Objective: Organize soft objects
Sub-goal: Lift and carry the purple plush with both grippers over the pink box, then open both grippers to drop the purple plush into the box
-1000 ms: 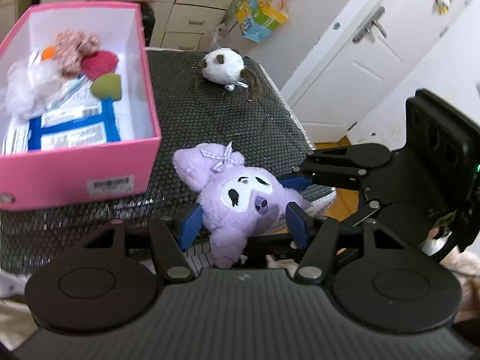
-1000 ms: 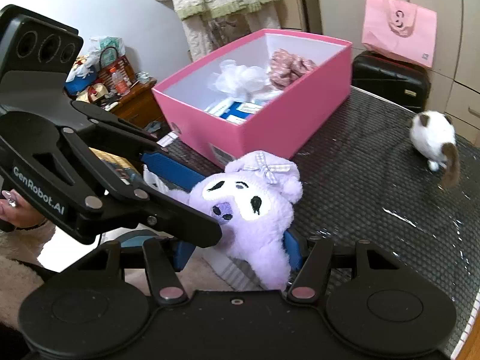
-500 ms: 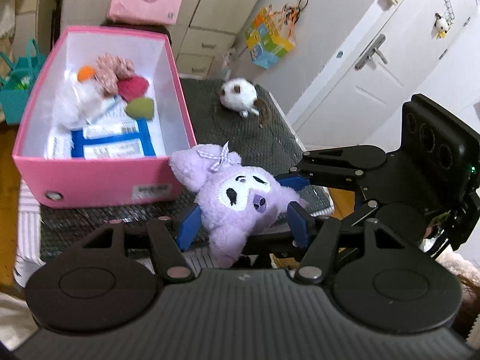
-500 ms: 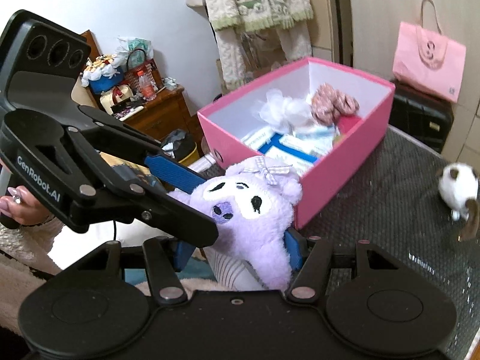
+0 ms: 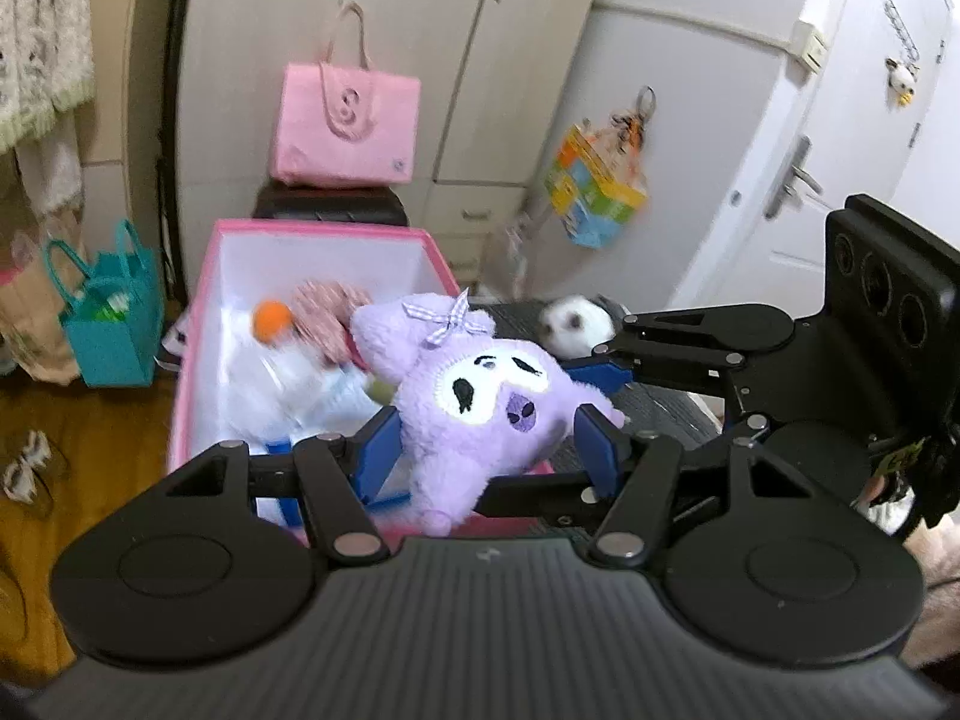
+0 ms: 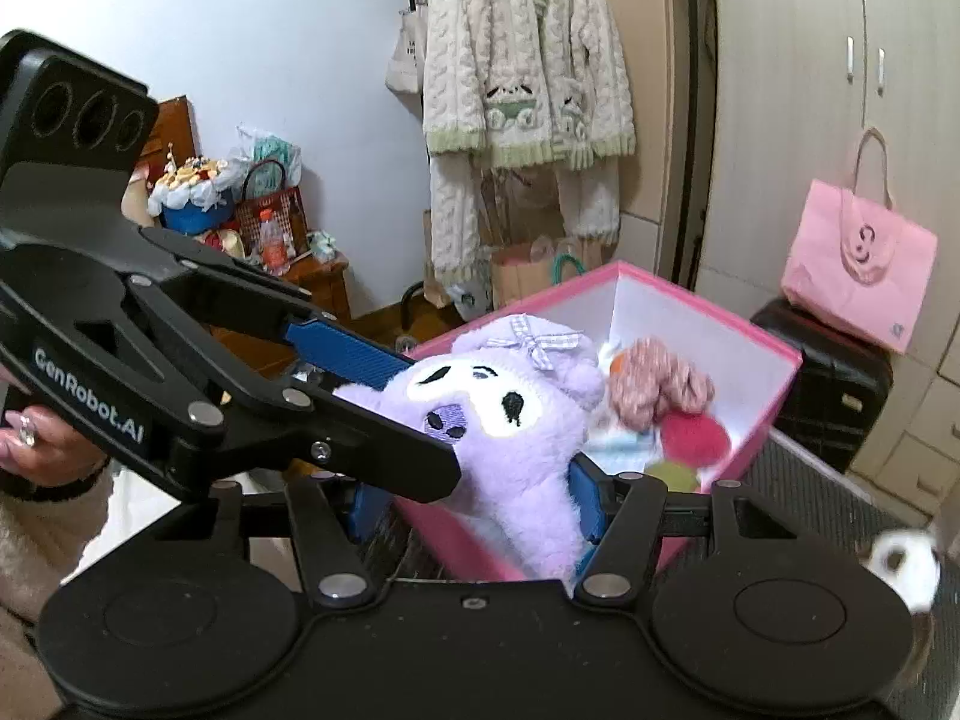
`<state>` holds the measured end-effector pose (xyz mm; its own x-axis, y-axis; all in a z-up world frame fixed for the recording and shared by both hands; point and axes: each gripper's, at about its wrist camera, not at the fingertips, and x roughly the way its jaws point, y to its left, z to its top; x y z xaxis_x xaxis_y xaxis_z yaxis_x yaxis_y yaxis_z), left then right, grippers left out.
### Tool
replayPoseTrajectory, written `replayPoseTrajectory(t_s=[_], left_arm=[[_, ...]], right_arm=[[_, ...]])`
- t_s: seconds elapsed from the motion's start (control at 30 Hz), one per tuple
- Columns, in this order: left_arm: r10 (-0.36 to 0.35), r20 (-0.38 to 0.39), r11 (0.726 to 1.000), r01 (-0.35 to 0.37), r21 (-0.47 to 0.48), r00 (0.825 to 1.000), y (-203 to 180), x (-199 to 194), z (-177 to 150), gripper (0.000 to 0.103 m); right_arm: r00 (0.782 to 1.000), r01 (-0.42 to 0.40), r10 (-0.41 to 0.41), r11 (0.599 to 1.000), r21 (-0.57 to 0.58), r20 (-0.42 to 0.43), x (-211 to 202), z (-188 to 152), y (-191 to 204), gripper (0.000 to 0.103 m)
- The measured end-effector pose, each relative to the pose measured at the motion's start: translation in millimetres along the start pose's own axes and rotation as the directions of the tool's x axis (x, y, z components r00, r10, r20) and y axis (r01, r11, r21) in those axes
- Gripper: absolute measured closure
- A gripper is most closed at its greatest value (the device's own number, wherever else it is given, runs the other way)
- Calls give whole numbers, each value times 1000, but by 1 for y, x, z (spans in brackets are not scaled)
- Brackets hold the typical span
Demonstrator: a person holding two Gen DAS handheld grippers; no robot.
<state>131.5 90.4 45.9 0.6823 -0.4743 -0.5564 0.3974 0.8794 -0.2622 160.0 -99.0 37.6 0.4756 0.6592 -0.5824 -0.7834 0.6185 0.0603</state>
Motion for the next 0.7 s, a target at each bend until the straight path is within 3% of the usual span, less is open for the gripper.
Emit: replayPoseTrajectory(t_s=[0.4, 0.6, 0.7], left_arm=[[68, -3, 996, -69, -64, 998, 73, 51, 34, 42], [72, -100, 990, -84, -117, 992, 109, 84, 40, 42], [77, -133, 992, -90, -88, 988, 114, 98, 39, 43]], right_arm=[[998, -38, 36, 998, -40, -42, 86, 42, -42, 38], [991, -47, 36, 995, -88, -126, 128, 45, -50, 37], [985, -29, 10, 994, -109, -173, 144, 44, -53, 37]])
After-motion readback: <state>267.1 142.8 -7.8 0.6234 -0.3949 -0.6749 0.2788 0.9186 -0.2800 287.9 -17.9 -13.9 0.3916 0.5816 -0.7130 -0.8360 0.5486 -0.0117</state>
